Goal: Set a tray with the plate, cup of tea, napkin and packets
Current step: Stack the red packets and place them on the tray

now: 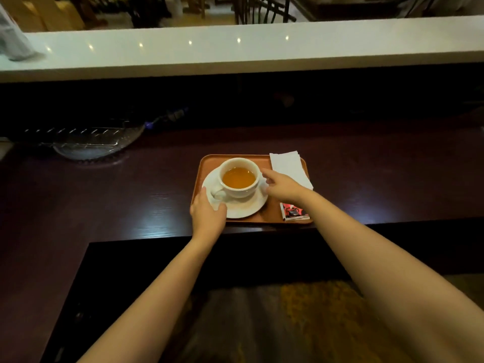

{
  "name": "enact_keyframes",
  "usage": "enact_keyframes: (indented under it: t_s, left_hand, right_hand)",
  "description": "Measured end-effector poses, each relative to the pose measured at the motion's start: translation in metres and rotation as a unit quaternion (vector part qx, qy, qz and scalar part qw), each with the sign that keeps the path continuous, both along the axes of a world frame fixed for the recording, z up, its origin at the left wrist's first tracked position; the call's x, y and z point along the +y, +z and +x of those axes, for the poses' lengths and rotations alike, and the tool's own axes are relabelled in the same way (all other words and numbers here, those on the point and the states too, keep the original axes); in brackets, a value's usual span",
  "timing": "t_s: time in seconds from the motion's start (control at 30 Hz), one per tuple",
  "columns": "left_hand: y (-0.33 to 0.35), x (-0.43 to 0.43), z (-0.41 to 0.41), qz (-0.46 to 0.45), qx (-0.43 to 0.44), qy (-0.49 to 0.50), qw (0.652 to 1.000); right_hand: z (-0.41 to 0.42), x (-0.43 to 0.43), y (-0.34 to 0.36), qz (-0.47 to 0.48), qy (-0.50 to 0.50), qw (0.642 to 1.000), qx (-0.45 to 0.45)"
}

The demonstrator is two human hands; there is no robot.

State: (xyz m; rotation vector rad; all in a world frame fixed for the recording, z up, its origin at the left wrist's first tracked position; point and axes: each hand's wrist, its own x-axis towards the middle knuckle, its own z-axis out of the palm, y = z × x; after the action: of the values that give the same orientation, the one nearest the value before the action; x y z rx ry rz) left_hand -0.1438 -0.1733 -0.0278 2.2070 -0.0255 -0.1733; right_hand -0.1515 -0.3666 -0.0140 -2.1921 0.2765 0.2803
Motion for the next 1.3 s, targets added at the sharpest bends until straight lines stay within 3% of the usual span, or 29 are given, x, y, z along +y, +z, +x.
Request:
enact_keyframes:
  t_s: [0.2, 0.6, 0.77, 0.87, 0.97, 1.07, 1.3]
  left_hand:
    - [-0.002, -0.004, 0.007, -0.035, 0.061, -0.043, 0.997]
    - [0.0, 0.01, 0.037, -0.053, 0.066, -0.07, 0.994]
    - [-0.002, 0.017, 0.045, -0.078, 0.056, -0.083, 0.992]
    - [-0.008, 0.022, 0.047, -0.095, 0.061, -0.042, 0.993]
    - [-0.013, 0.023, 0.048, -0.077, 0.098, -0.042, 0.991]
    - [-0.013, 0.021, 0.05, -0.047, 0.117, -0.055, 0.991]
    - [-0.019, 0.02, 0.055, -0.103, 0.142, -0.025, 0.984]
  right_hand:
    - [0.001, 0.021, -0.01, 0.133, -0.102, 0.985, -0.041]
    - [-0.011, 0.041, -0.022, 0.193, -0.184, 0.962, -0.053]
    - [-0.013, 0.044, -0.021, 0.146, -0.204, 0.967, -0.041]
    - [-0.013, 0.041, -0.021, -0.006, -0.248, 0.966, -0.079]
    - [-0.012, 0.039, -0.026, -0.092, -0.213, 0.973, -0.023]
    - [-0.011, 0.042, -0.03, -0.108, -0.194, 0.975, 0.008]
    - [-0.01, 0.043, -0.035, -0.065, -0.237, 0.969, -0.009]
